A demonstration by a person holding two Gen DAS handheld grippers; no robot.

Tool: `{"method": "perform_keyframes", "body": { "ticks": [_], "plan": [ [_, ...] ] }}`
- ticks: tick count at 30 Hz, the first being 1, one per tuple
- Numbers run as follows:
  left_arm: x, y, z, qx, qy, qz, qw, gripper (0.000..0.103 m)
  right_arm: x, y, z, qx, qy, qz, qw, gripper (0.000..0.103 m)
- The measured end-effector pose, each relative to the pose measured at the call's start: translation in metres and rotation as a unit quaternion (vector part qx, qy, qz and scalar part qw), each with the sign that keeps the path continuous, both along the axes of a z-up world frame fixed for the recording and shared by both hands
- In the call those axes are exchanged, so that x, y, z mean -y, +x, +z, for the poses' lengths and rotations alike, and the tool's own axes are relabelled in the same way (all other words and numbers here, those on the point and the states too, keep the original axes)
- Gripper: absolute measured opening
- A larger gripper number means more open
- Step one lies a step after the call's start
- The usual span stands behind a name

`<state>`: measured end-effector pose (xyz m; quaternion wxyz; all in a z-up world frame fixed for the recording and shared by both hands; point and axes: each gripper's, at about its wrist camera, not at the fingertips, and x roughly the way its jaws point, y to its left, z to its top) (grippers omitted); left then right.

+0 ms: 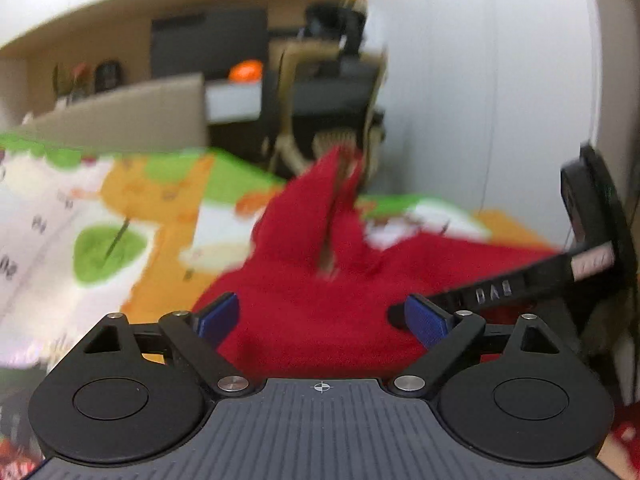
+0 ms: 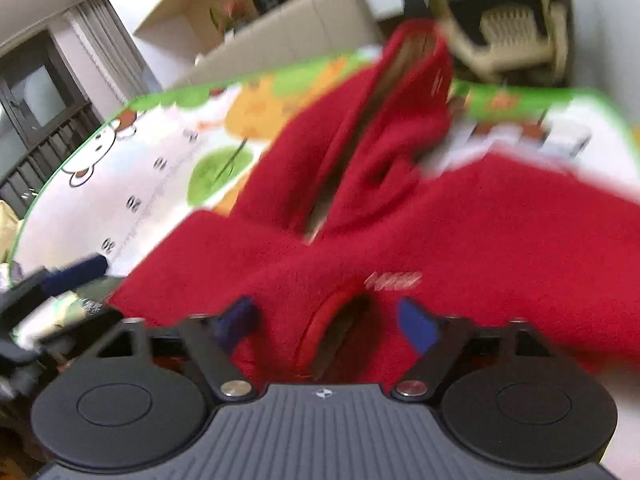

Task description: Fold clothes

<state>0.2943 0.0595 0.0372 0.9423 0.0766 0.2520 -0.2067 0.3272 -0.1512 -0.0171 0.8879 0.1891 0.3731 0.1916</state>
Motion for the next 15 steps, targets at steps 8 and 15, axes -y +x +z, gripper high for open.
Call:
{"method": "perform_keyframes", "body": {
  "ticks": [8,15],
  "plan": [
    [0.003,0.010,0.007,-0.018,-0.092,-0.085,0.9920,0.087,0.002,-0.016,0.069,0.149,-0.079,0.002,0.986,0.020],
    [0.010,0.001,0.022,0.005,-0.134,-0.121,0.9836,0.095,0.046,0.011,0.020,0.063,-0.175,-0.079,0.979,0.021]
  ]
}}
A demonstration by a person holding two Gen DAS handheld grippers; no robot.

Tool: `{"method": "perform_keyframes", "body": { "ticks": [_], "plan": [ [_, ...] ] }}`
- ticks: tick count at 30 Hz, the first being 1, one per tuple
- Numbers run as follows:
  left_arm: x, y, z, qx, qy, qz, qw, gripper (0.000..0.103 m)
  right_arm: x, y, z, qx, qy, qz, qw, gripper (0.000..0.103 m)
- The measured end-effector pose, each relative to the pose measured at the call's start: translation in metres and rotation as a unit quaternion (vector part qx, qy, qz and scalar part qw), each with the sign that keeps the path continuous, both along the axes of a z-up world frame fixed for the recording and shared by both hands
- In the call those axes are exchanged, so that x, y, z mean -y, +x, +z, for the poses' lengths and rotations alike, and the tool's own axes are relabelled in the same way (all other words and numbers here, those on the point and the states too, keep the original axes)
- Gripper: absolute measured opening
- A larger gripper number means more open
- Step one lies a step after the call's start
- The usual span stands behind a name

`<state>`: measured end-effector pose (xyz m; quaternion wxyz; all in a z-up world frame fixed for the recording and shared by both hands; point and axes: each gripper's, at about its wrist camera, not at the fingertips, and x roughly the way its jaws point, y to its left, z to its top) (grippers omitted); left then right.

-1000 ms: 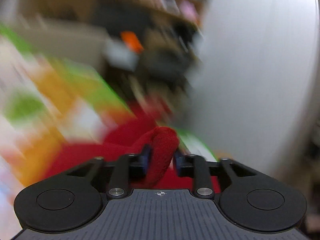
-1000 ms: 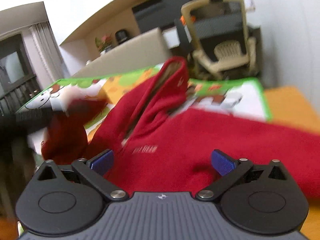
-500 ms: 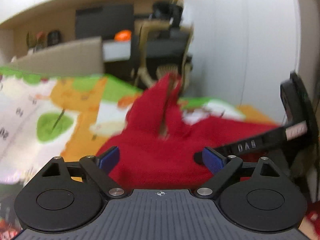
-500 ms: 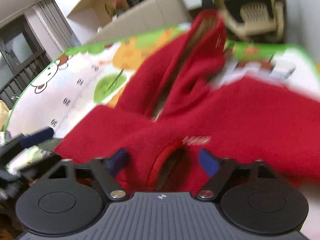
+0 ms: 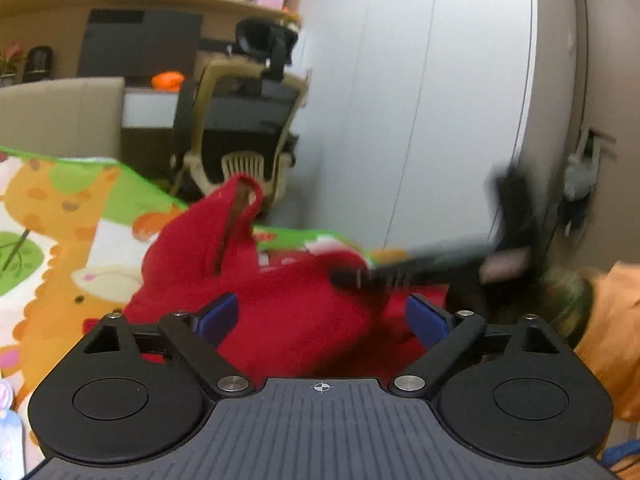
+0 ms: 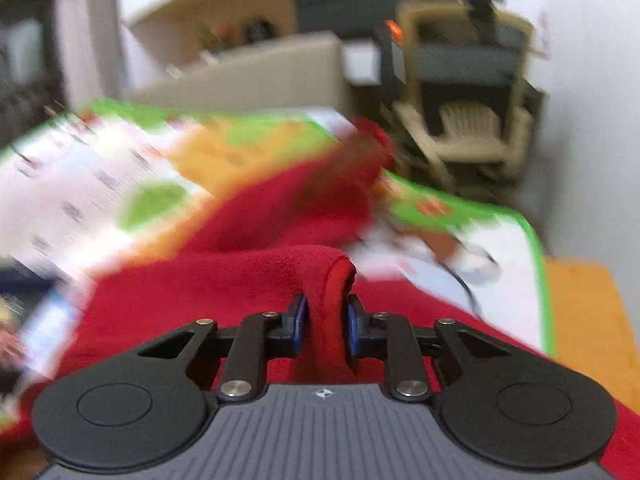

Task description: Fold clothes

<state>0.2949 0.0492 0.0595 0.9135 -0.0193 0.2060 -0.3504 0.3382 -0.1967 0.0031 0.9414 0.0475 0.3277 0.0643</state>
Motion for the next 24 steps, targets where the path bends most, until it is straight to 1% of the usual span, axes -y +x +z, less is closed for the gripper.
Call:
{"method": "perform_keyframes", "body": {
  "ticks": [1,2,3,4,5,6,7,8,10,12,14,15,16,18,20,21,22,23,24],
  "plan": [
    [0.000,0.005,-0.003,-0.010,-0.001,0.009,0.9999,0.095,0.006,0.003,-0.013,-0.019,0.003,-0.009,1.000,0.023],
    [0.000,0.014,-0.011,-0.036,-0.006,0.014,0.9992,0.095,0.011,-0.001,-0.017,-0.020,0.025,-0.011,0.999,0.024],
    [0.001,0.025,-0.021,-0.065,-0.011,0.018,0.9976,0.095,0.017,-0.007,-0.014,-0.015,0.047,-0.012,0.999,0.028],
    [0.001,0.031,-0.032,-0.084,-0.013,0.027,0.9960,0.095,0.023,-0.015,-0.008,-0.011,0.060,-0.011,0.998,0.038],
    [0.001,0.036,-0.044,-0.100,-0.014,0.036,0.9943,0.095,0.034,-0.030,0.003,0.006,0.060,-0.013,0.998,0.044],
    [0.001,0.041,-0.056,-0.115,-0.015,0.045,0.9922,0.095,0.045,-0.044,0.013,0.025,0.047,-0.020,0.998,0.056],
    [0.001,0.046,-0.068,-0.131,-0.016,0.055,0.9898,0.095,0.056,-0.058,0.026,0.046,0.026,-0.035,0.998,0.063],
    [0.001,0.051,-0.080,-0.146,-0.017,0.064,0.9871,0.095,0.074,-0.078,0.037,0.064,0.001,-0.060,0.996,0.066],
    [0.000,0.049,-0.080,-0.145,-0.016,0.067,0.9871,0.097,0.112,-0.113,0.051,0.074,-0.023,-0.125,0.989,0.072],
    [0.002,0.047,-0.081,-0.137,-0.009,0.068,0.9881,0.097,0.160,-0.147,0.054,0.063,-0.014,-0.213,0.975,0.076],
    [0.003,0.046,-0.081,-0.133,-0.006,0.070,0.9887,0.097,0.198,-0.178,0.046,0.040,0.023,-0.288,0.957,0.076],
    [0.003,0.045,-0.082,-0.132,-0.006,0.070,0.9887,0.098,0.211,-0.192,0.038,0.031,0.051,-0.310,0.949,0.076],
    [0.002,0.044,-0.082,-0.132,-0.008,0.070,0.9887,0.098,0.219,-0.203,0.031,0.025,0.081,-0.317,0.945,0.076],
    [0.004,0.045,-0.081,-0.133,-0.010,0.070,0.9885,0.098,0.223,-0.215,0.013,0.022,0.144,-0.305,0.941,0.076],
    [0.005,0.047,-0.081,-0.134,-0.012,0.070,0.9885,0.098,0.223,-0.212,-0.005,0.021,0.190,-0.282,0.940,0.076],
    [0.004,0.047,-0.081,-0.133,-0.014,0.070,0.9885,0.098,0.221,-0.209,-0.012,0.020,0.203,-0.272,0.940,0.076],
    [0.003,0.047,-0.081,-0.133,-0.017,0.070,0.9885,0.099,0.215,-0.200,-0.017,0.014,0.205,-0.258,0.944,0.069],
    [0.003,0.047,-0.080,-0.133,-0.020,0.069,0.9884,0.099,0.210,-0.192,-0.021,0.008,0.207,-0.244,0.947,0.059],
    [0.002,0.047,-0.080,-0.133,-0.025,0.069,0.9884,0.099,0.197,-0.183,-0.014,0.009,0.176,-0.227,0.958,0.037]
  ]
}}
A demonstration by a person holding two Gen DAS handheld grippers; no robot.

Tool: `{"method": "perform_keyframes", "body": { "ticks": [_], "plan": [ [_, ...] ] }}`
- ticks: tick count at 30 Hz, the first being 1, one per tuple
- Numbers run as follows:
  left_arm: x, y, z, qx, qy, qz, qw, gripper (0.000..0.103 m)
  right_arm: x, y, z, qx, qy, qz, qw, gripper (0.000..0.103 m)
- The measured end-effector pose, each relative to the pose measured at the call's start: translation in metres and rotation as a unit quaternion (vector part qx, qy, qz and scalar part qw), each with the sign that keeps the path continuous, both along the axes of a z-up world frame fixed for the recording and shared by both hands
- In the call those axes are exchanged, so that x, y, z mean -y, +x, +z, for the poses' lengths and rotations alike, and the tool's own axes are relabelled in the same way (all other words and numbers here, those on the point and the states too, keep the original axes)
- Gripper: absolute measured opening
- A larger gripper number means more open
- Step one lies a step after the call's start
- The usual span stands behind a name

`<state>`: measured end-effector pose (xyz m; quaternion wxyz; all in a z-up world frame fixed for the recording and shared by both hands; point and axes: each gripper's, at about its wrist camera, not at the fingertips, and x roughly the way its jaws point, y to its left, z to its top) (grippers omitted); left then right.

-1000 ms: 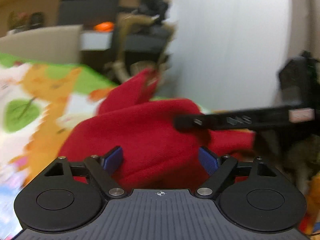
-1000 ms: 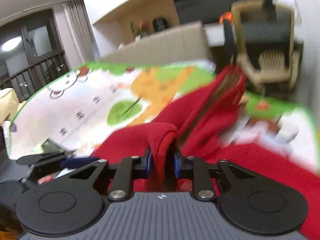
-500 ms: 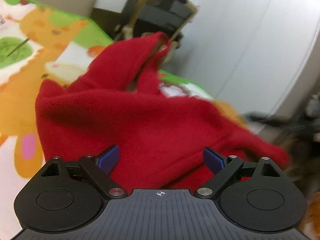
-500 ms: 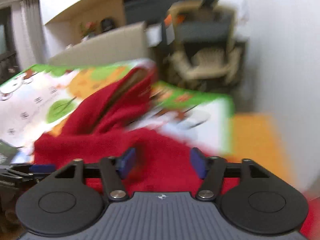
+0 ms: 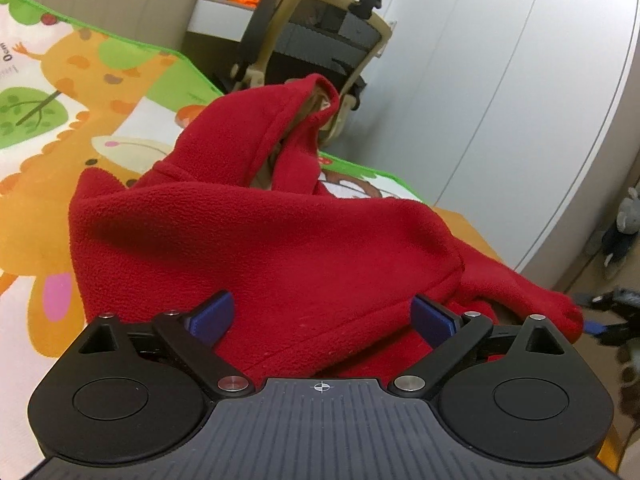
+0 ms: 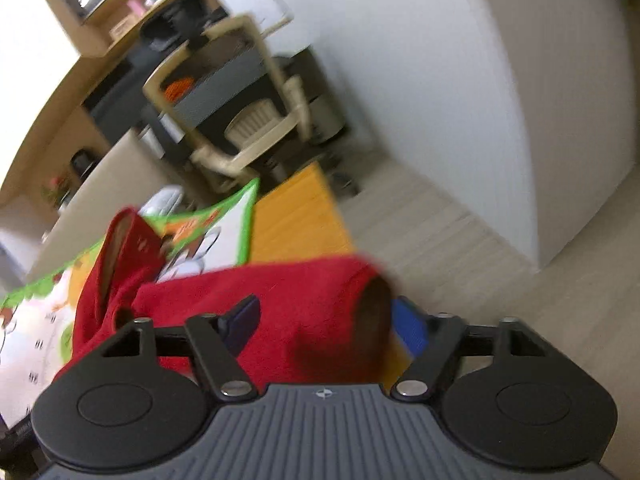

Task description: Fold clothes

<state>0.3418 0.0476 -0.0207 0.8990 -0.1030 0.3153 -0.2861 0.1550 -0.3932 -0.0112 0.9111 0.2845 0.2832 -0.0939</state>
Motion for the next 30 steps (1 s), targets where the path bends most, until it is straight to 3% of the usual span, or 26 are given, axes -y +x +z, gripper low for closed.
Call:
{"method": "perform_keyframes", "body": {
  "ticks": [1,3,5,7,9,12,15,17,18,19,23,25,28,30],
  "plan": [
    [-0.002,0.000,0.000,0.000,-0.006,0.000,1.0000,0.099,-0.014,0.009,0.007,-0.003,-0.033,0.019,0.999,0.026],
    [-0.005,-0.001,-0.001,0.001,-0.018,0.001,0.9998,0.099,-0.041,0.024,0.029,0.008,-0.103,0.057,0.993,0.017],
    [-0.006,0.000,-0.001,0.002,-0.025,0.001,0.9997,0.100,-0.072,0.037,0.063,0.043,-0.173,0.102,0.979,0.013],
    [-0.006,-0.001,-0.001,0.004,-0.029,0.001,0.9996,0.101,-0.104,0.050,0.093,0.082,-0.206,0.144,0.964,0.010],
    [-0.008,-0.002,-0.001,0.005,-0.036,0.000,0.9993,0.101,-0.138,0.068,0.122,0.118,-0.213,0.193,0.951,0.010],
    [-0.008,-0.002,0.001,0.001,-0.036,0.000,0.9994,0.101,-0.194,0.104,0.149,0.153,-0.177,0.277,0.932,0.009],
    [-0.003,-0.010,0.008,-0.010,-0.005,0.003,0.9999,0.101,-0.255,0.131,0.153,0.158,-0.148,0.366,0.905,0.009],
    [-0.004,-0.021,0.009,-0.005,0.005,-0.005,1.0000,0.102,-0.291,0.145,0.143,0.137,-0.137,0.412,0.890,0.011],
    [-0.005,-0.026,0.007,0.001,0.010,-0.009,0.9999,0.102,-0.292,0.150,0.139,0.133,-0.121,0.415,0.892,0.021],
    [-0.006,-0.029,0.005,0.006,0.014,-0.013,0.9998,0.102,-0.294,0.154,0.136,0.129,-0.105,0.418,0.893,0.039],
    [-0.011,-0.029,0.002,-0.002,0.000,-0.021,0.9998,0.103,-0.289,0.168,0.129,0.124,-0.046,0.417,0.899,0.065],
    [-0.011,-0.024,0.000,-0.011,-0.005,-0.023,0.9997,0.103,-0.274,0.172,0.133,0.142,-0.036,0.398,0.906,0.084],
    [-0.010,-0.023,0.000,-0.012,-0.003,-0.023,0.9997,0.103,-0.232,0.153,0.128,0.156,-0.046,0.354,0.921,0.103],
    [-0.009,-0.023,0.000,-0.012,-0.002,-0.022,0.9997,0.103,-0.208,0.145,0.111,0.139,-0.041,0.324,0.935,0.103]
  ]
}}
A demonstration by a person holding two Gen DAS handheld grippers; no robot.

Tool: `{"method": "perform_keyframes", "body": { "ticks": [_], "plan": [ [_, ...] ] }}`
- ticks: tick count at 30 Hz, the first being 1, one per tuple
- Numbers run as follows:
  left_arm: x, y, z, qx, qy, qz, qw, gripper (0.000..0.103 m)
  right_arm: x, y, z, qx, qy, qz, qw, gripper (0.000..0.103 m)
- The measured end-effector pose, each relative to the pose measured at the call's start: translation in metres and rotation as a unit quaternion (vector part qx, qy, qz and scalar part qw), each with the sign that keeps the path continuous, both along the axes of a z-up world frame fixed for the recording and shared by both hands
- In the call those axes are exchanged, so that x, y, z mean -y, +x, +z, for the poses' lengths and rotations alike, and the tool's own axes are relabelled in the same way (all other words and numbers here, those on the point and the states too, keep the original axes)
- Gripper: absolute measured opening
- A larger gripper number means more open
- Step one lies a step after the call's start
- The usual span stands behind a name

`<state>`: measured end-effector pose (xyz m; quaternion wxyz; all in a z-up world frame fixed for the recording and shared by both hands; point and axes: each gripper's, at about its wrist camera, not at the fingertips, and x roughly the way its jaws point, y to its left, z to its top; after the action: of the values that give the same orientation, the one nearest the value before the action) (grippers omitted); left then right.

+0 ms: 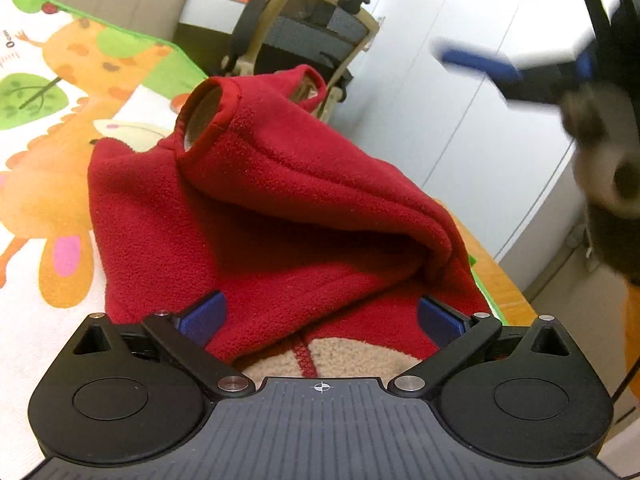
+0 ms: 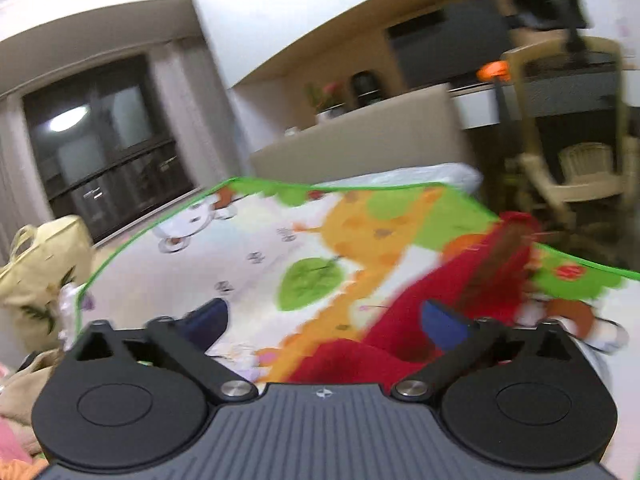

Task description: Fold clothes

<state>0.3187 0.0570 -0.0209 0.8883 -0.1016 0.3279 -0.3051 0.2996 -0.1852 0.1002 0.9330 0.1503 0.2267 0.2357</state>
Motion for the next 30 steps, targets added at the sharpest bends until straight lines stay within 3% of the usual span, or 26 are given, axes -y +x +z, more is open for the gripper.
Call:
{"method": "perform_keyframes", "body": {
  "ticks": [4,8,13,17,19,22,23,25,27,29,30],
  "plan": [
    [0.002,-0.001,0.000,0.002,0.008,0.001,1.0000,0.103,0.040,-0.015,-0.055,-0.087,0.016,-0.066,0.994,0.103],
    [0.005,-0.001,-0.001,0.003,0.017,0.002,0.9998,0.103,0.054,-0.016,-0.113,-0.180,0.036,-0.117,0.976,0.103],
    [0.008,0.000,0.000,0.004,0.030,0.001,0.9996,0.103,0.025,-0.018,-0.121,-0.173,-0.038,-0.149,0.973,0.103],
    [0.005,-0.002,0.006,-0.002,0.022,0.009,0.9997,0.103,0.013,-0.018,-0.121,-0.164,-0.097,-0.132,0.973,0.103],
    [-0.003,-0.005,0.024,0.009,0.003,0.028,0.9996,0.103,0.013,-0.022,-0.124,-0.147,-0.096,-0.136,0.975,0.103],
    [-0.016,-0.012,0.065,0.087,-0.027,0.072,0.9933,0.103,0.016,-0.027,-0.124,-0.139,-0.075,-0.145,0.977,0.103],
    [-0.016,-0.010,0.077,0.114,-0.019,0.092,0.9890,0.103,0.017,-0.026,-0.125,-0.139,-0.073,-0.146,0.977,0.103],
    [-0.010,0.005,0.087,0.132,0.014,0.128,0.9829,0.103,0.017,-0.026,-0.125,-0.138,-0.073,-0.147,0.977,0.103],
    [-0.002,0.029,0.080,0.104,0.044,0.157,0.9811,0.100,0.016,-0.024,-0.126,-0.137,-0.073,-0.147,0.977,0.103],
    [0.010,0.049,0.061,0.070,0.074,0.174,0.9795,0.056,0.016,-0.024,-0.126,-0.135,-0.072,-0.148,0.977,0.103],
    [0.014,0.051,0.055,0.069,0.083,0.172,0.9792,0.023,0.016,-0.025,-0.126,-0.134,-0.070,-0.149,0.977,0.103]
  ]
}}
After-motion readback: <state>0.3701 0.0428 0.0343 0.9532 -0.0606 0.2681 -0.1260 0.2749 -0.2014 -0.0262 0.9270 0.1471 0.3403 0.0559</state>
